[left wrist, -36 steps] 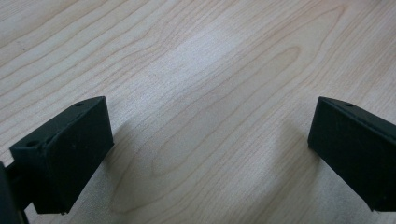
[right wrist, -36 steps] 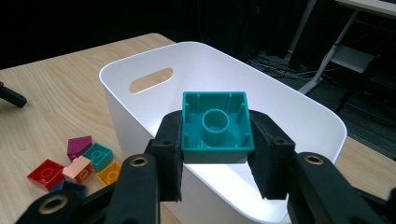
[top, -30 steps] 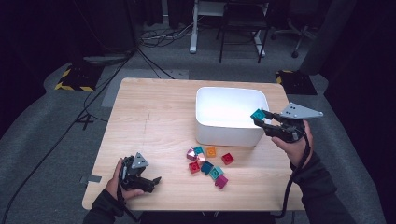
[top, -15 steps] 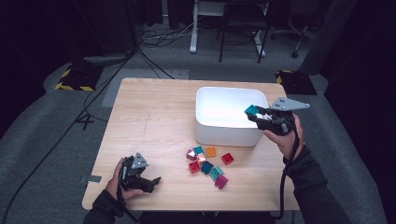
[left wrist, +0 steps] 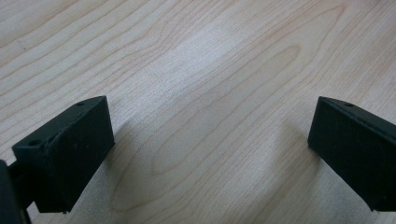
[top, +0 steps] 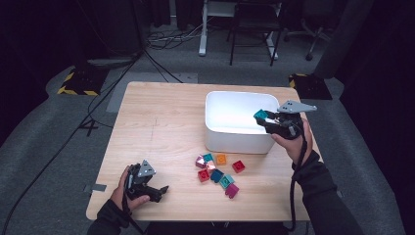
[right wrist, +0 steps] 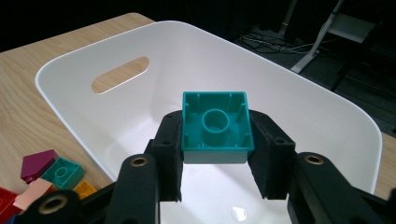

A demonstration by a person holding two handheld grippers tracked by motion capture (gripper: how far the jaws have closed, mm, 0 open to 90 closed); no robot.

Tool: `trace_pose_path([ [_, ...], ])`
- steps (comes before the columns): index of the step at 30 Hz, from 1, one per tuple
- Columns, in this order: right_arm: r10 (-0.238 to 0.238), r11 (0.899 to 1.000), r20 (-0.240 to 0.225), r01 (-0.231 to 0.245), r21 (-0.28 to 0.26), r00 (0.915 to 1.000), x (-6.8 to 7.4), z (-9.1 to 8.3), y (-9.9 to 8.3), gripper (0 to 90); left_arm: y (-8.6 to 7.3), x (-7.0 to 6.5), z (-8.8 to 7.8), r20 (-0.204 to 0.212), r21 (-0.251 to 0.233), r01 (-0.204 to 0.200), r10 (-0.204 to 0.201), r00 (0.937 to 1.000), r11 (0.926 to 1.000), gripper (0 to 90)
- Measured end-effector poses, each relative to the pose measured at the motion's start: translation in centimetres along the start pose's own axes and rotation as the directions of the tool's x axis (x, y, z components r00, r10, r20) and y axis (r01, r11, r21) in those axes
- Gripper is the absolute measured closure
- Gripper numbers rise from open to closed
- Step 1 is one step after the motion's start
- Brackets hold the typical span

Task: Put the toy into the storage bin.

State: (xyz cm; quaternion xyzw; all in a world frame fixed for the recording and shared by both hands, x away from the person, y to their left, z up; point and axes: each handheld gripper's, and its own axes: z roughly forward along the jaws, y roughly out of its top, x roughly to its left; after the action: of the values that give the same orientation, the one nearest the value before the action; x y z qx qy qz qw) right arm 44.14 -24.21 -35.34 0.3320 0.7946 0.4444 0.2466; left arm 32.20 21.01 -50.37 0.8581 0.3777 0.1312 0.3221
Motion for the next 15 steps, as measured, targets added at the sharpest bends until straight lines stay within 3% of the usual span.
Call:
trace_pose_path([
  [7, 0.02, 1.0, 0.013, -0.02, 0.014, 0.9997, -0.3, 0.3, -0.4, 55.4, 0.0, 0.0, 0.0, 0.0, 0.0, 0.001, -0.001, 1.0, 1.0, 0.5],
  [11, -0.006, 1.0, 0.013, 0.006, 0.028, 0.9999, -0.1, 0.1, -0.5, 54.3, 0.0, 0.0, 0.0, 0.0, 0.0, -0.001, 0.001, 1.0, 1.0, 0.4],
  [15, -0.006, 1.0, 0.01, 0.006, 0.002, 0.9999, 0.2, -0.8, -0.5, 52.2, 0.0, 0.0, 0.0, -0.003, 0.0, -0.001, 0.001, 1.0, 1.0, 0.4],
])
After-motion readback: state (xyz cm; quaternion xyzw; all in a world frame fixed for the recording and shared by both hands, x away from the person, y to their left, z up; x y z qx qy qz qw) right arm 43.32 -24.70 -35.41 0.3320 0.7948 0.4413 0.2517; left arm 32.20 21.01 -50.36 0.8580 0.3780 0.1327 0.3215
